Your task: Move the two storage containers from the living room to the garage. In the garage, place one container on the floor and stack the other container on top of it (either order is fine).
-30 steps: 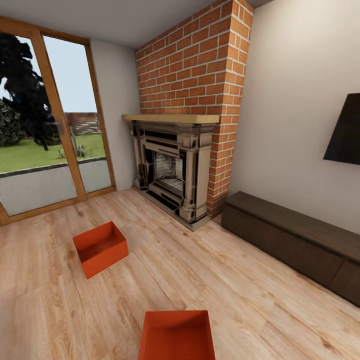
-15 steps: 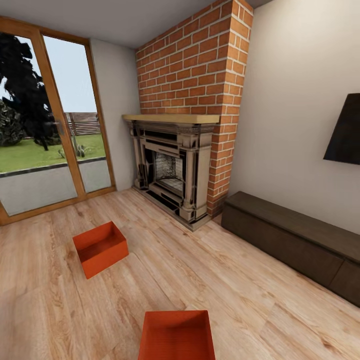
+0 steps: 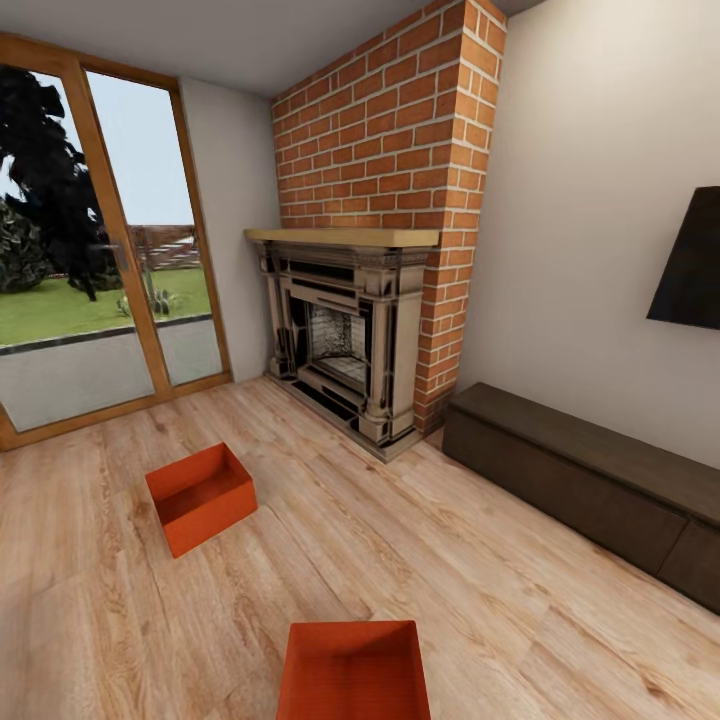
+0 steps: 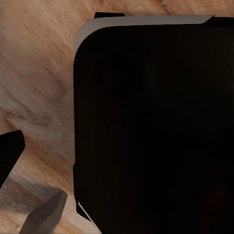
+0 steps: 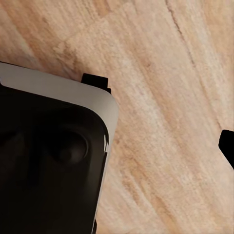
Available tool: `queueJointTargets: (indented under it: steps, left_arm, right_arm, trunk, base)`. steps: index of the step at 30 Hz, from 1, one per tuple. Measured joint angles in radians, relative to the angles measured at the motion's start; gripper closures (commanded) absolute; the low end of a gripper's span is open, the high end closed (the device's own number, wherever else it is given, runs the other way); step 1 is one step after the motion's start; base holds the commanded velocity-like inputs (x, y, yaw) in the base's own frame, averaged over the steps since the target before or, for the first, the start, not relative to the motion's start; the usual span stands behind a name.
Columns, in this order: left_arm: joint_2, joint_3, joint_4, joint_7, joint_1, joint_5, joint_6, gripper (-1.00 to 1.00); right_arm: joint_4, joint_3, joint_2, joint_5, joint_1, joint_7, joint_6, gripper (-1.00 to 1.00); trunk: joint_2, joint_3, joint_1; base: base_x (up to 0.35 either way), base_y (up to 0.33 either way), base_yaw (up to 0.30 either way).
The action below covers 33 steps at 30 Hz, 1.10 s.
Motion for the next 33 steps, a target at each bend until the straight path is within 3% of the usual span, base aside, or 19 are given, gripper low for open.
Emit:
queueJointTargets:
  steps: [15, 20, 23, 24, 25, 26, 27, 30, 33]
  left_arm:
    - [0.0, -0.011, -0.03, 0.008, 0.0, -0.007, 0.003, -1.0]
    - [0.007, -0.006, -0.25, -0.002, -0.001, -0.004, 0.025, -1.0]
    - [0.008, -0.006, -0.35, -0.003, -0.001, -0.004, 0.054, -1.0]
    - [0.008, -0.006, -0.402, -0.003, -0.001, -0.004, 0.08, -1.0]
    - [0.009, -0.005, -0.522, -0.003, -0.001, -0.004, 0.178, -1.0]
    - [0.009, -0.006, -0.614, -0.003, -0.001, -0.004, 0.224, -1.0]
    - [0.009, -0.005, -0.642, -0.003, 0.0, -0.004, 0.246, -1.0]
    - [0.01, -0.005, -0.836, -0.001, -0.001, -0.004, 0.36, -1.0]
    - [0.01, -0.005, -0.944, 0.0, 0.0, -0.004, 0.415, -1.0]
  right_arm:
    - [-0.033, 0.006, 0.009, 0.001, -0.003, 0.0, 0.003, -1.0]
    - [-0.306, 0.004, -0.005, 0.001, 0.002, -0.058, 0.036, -1.0]
    - [-0.393, 0.001, -0.016, 0.002, 0.004, -0.118, 0.08, -1.0]
    - [-0.426, 0.0, -0.021, 0.002, 0.002, -0.143, 0.106, -1.0]
    - [-0.491, -0.003, -0.028, 0.0, -0.016, -0.178, 0.161, -1.0]
    - [-0.514, -0.004, -0.032, -0.002, -0.031, -0.185, 0.179, -1.0]
    - [-0.523, -0.005, -0.034, -0.003, -0.039, -0.188, 0.187, -1.0]
    - [-0.552, -0.007, -0.043, -0.002, -0.099, -0.196, 0.222, -1.0]
    - [-0.557, -0.008, -0.045, -0.002, -0.137, -0.198, 0.235, -1.0]
  trunk:
    - [0.0, 0.0, 0.0]
    - [0.0, 0.0, 0.0]
    - [0.0, 0.0, 0.0]
    - [0.0, 0.0, 0.0]
    - [0.0, 0.0, 0.0]
    - [0.0, 0.0, 0.0]
    - [0.0, 0.0, 0.0]
    - [0.0, 0.0, 0.0]
    - [0.0, 0.0, 0.0]
  base:
    - [0.0, 0.0, 0.0]
    - [0.0, 0.0, 0.0]
    - [0.0, 0.0, 0.0]
    - [0.0, 0.0, 0.0]
    - [0.0, 0.0, 0.0]
    - [0.0, 0.0, 0.0]
    - [0.0, 0.0, 0.0]
    - [0.0, 0.0, 0.0]
    - [0.0, 0.0, 0.0]
